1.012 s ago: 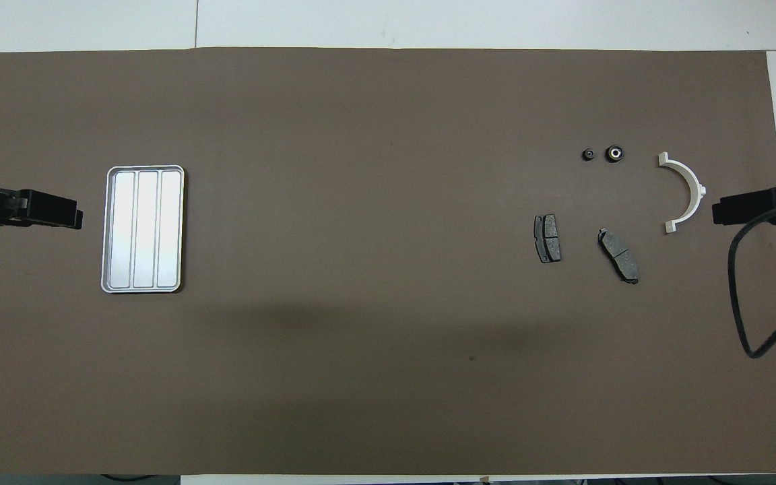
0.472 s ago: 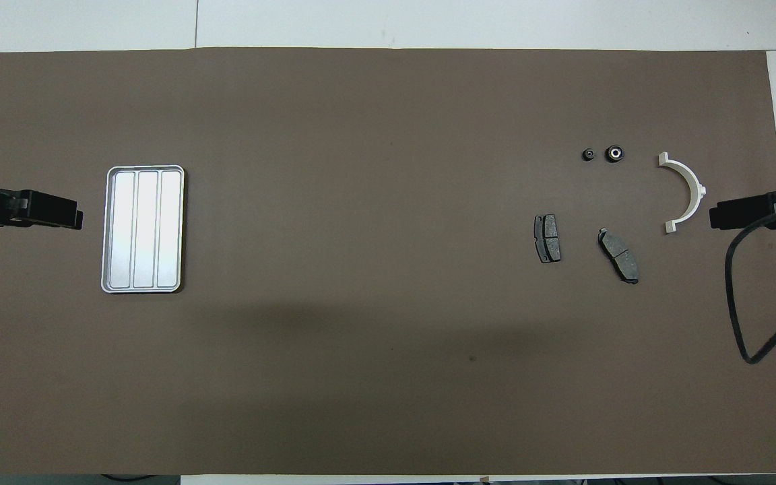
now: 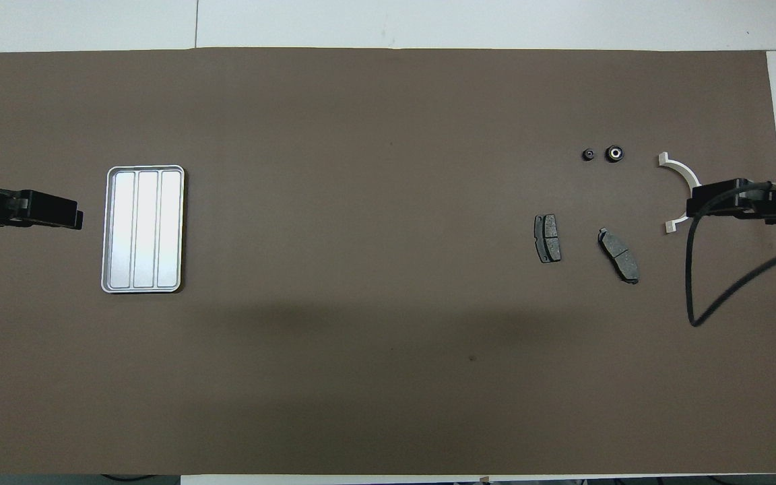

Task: Pick bearing gear from pile to tray
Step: 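Reach the right gripper to the small black bearing near the bracket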

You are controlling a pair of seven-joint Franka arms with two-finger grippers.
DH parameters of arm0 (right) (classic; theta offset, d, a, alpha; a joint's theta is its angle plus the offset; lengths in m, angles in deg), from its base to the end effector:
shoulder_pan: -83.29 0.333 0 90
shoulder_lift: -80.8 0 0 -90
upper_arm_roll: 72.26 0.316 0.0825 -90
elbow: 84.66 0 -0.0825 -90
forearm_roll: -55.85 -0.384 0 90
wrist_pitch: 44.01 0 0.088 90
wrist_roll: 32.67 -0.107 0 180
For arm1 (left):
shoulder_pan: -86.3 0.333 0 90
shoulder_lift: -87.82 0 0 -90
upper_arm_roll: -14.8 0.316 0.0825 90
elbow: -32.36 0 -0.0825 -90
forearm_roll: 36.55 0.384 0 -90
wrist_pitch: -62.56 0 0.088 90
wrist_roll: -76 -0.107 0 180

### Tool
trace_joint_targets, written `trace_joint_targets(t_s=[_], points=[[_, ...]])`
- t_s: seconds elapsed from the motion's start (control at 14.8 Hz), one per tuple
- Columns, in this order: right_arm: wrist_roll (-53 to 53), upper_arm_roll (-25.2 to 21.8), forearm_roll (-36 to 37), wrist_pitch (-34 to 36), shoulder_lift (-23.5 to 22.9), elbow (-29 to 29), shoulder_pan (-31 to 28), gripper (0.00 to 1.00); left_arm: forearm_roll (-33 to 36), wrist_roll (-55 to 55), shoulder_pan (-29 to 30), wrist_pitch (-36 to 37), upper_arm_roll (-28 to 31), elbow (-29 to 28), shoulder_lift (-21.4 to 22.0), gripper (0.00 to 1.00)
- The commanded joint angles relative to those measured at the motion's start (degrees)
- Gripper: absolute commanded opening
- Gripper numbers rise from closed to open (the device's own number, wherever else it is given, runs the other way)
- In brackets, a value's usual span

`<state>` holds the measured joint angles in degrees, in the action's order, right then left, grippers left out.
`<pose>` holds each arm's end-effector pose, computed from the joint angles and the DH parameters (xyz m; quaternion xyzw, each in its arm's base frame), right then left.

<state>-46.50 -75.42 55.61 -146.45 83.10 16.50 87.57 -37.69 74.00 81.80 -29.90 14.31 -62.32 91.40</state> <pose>0.5563 0.0107 0.5731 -0.9933 0.1110 -0.0305 0.0072 0.5364 -0.0490 0.6238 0.9980 -0.0606 0.0116 0.0100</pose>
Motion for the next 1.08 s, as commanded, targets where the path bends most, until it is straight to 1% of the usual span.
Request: trace_joint_targets(t_s=[0.0, 0.13, 0.27, 0.47, 0.54, 0.74, 0.88, 1.01], points=[[-6.54, 0.17, 0.59, -5.2, -5.62, 0.17, 0.46, 1.0, -0.53, -0.11, -0.16, -0.09, 0.32, -0.94, 0.9, 1.0], [-11.81, 0.17, 1.03, -9.77, -10.45, 0.17, 1.7, 0.98, -0.53, -0.11, -0.25, -0.09, 0.32, -0.94, 0.9, 1.0], [-15.68, 0.17, 2.08, -14.78, -15.9, 0.0, 1.96, 0.93, -0.61, -0.11, -0.16, 0.0, 0.32, -0.94, 0.9, 1.0], [-18.68, 0.17, 2.52, -22.16, -22.15, -0.18, 1.88, 0.93, -0.53, -0.11, -0.16, -0.09, 0.32, -0.94, 0.9, 1.0], [-19.21, 0.17, 2.52, -23.58, -23.47, -0.44, 1.88, 0.93, -0.61, -0.11, -0.25, -0.09, 0.32, -0.94, 0.9, 1.0], [-21.32, 0.08, 3.13, -24.99, -27.25, -2.37, 1.7, 0.93, -0.61, -0.11, -0.16, -0.09, 0.32, -0.85, 0.9, 1.0], [-21.41, 0.08, 3.58, -25.09, -28.66, -4.04, 1.52, 0.93, -0.53, -0.11, -0.16, -0.09, 0.32, -0.85, 0.9, 1.0], [-22.2, 0.08, 3.4, -26.57, -30.59, -4.83, 1.35, 0.93, -0.53, -0.11, -0.16, -0.09, 0.32, -0.94, 0.9, 1.0]])
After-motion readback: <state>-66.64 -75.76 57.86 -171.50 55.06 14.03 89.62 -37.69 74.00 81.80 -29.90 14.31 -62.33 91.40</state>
